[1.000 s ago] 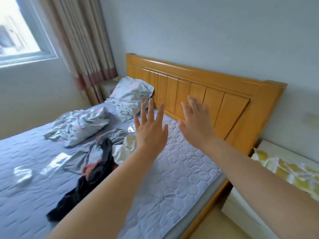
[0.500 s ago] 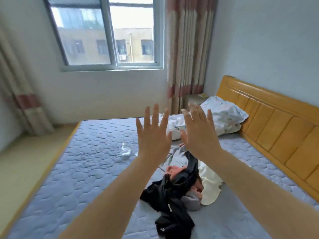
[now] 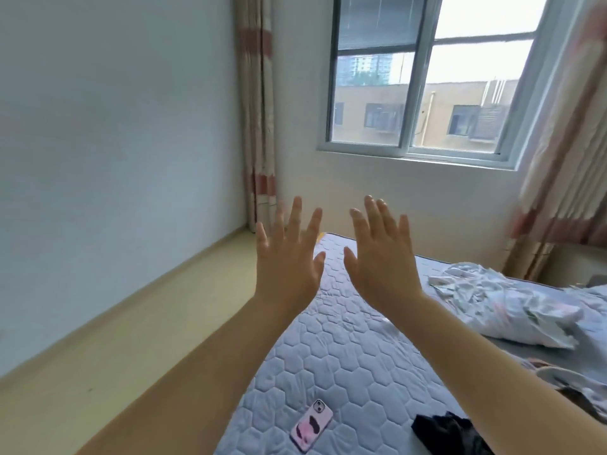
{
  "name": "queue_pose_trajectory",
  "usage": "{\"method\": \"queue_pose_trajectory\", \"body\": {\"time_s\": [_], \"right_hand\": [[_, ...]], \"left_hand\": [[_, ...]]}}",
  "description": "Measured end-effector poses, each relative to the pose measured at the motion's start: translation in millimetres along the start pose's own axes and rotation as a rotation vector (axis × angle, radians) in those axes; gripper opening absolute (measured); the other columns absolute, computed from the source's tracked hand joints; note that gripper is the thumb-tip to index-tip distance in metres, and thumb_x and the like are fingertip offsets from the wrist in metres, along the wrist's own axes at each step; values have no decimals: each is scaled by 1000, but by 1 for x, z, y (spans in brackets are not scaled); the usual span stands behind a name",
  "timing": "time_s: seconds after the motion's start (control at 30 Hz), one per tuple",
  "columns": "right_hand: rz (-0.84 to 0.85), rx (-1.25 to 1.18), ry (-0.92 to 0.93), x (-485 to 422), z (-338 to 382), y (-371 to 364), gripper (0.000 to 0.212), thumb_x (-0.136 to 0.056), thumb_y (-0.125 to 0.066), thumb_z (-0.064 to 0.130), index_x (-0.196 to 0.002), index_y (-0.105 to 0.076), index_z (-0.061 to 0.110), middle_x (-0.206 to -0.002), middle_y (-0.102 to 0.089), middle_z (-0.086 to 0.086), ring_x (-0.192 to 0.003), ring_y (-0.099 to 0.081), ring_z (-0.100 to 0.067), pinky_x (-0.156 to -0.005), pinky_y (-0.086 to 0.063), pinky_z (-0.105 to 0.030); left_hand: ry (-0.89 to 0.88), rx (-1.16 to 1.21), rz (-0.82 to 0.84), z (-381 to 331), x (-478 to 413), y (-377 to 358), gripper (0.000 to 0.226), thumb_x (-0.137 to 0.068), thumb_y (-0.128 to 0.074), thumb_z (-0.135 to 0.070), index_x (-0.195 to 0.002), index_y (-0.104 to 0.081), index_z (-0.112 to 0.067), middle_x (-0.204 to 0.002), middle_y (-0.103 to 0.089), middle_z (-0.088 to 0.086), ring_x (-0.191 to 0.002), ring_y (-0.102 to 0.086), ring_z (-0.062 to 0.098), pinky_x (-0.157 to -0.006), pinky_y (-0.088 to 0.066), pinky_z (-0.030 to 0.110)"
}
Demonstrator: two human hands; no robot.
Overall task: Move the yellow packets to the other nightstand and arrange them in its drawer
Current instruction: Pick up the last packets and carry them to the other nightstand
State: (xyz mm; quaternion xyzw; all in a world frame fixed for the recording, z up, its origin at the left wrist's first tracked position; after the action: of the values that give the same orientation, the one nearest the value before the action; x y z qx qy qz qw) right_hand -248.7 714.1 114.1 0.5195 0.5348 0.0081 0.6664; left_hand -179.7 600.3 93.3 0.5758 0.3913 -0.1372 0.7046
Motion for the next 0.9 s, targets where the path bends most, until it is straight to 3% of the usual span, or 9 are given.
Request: {"method": "queue_pose_trajectory", "body": {"time_s": [0.17,0.27,0.43,0.73,0.9], "right_hand": [[-28,-81,56,-43,149,-12,61,-78,-68,25,-131,-49,1,-142,-43,-23,-131,-43,-40,-102,-34,-61],[-12,-132,96,-69,242,-18,62,-84,-62,26,-138,-43,3,-148,-36,-21,-137,-34,-38,-107,-27,-59],[14,-174,124,-113,370,-37,62,-88,-56,29,-142,-37,5,-152,-30,-18,-141,-27,-36,-111,-22,-56],[65,-165,192,-196,519,-119,63,-94,-46,34,-147,-26,8,-156,-19,-15,-145,-15,-32,-115,-12,-50],[8,-202,166,-269,586,-190,63,-92,-49,35,-146,-29,8,-155,-23,-15,-144,-19,-32,-114,-16,-51]], "left_hand": [[56,-68,-2,157,21,36,73,-86,-62,-34,-149,-30,-19,-157,-23,14,-143,-23,37,-104,-26,66],[78,-102,-3,247,36,56,69,-95,-48,-37,-153,-14,-23,-161,-7,10,-147,-7,34,-111,-14,62],[82,-165,29,376,46,67,69,-98,-38,-43,-153,-1,-26,-161,2,9,-148,2,32,-113,-9,59],[143,-186,12,559,32,22,71,-93,-49,-44,-153,-18,-22,-159,-15,13,-146,-15,36,-108,-21,63],[92,-221,58,660,-11,-42,70,-97,-36,-49,-153,0,-26,-161,3,9,-148,1,33,-112,-10,62]]}}
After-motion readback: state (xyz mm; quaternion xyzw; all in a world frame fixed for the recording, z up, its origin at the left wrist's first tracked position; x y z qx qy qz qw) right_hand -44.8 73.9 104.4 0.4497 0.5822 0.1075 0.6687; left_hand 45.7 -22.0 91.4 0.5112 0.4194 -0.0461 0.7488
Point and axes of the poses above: each hand's wrist, its own x-axis away from the middle knuckle, its own y-axis out of the back of the hand, z = x × y, the point moved 6 cm from there along -x, towards the middle knuckle
